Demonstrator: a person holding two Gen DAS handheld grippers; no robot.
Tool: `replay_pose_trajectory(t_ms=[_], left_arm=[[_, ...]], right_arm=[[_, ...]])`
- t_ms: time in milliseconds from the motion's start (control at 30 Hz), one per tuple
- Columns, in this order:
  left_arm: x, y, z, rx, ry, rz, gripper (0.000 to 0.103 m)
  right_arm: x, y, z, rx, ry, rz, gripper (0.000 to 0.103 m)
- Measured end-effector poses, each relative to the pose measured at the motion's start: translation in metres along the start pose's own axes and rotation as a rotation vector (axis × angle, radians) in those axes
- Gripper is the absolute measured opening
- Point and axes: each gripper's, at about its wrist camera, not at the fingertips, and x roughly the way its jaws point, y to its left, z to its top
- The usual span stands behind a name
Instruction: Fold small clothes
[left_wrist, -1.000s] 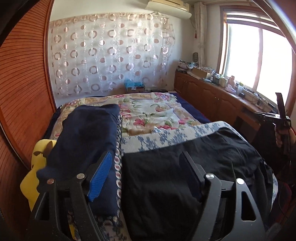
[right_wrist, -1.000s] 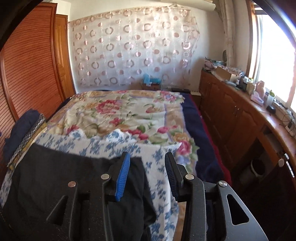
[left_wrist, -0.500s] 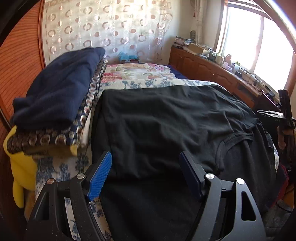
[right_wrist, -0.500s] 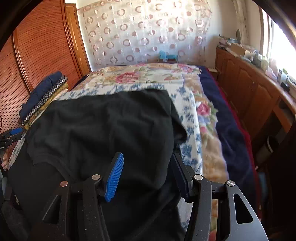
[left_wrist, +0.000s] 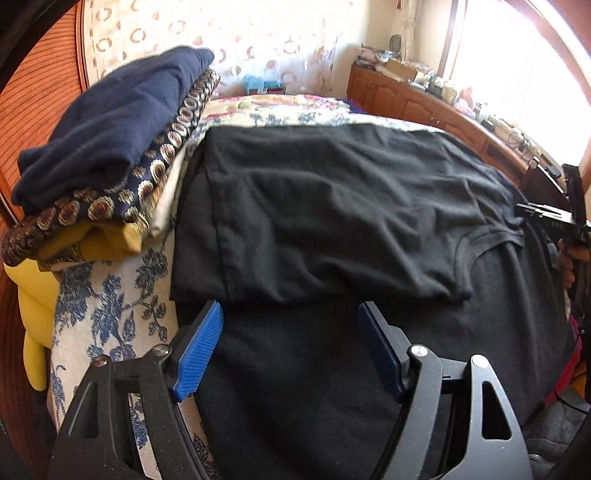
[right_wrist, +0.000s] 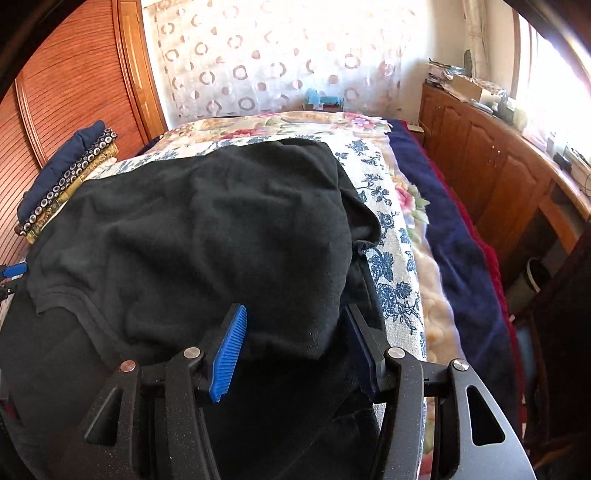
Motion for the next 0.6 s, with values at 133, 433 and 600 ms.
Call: replay_pose_trajectory(t_ms=[133,433,600], left_arm=[[0.004,-0.010,-0.003,0.053,-0.003,0.040,0.081],[0.010,-0.013,0.000,0.057,0.001,0.048,0.089],[0.009,-0.013,-0.001,0.062,0.005,0.045,0.089]], right_arm=[[-0.003,-0.002,0.000,-0.011,0.000,-0.013,0.056],[-0.007,0.010,-0.007,-0.039,0.000,-0.042,0.056],[-0.001,0.014,-0.012,-0.042,0.000,-0.045,0.056]])
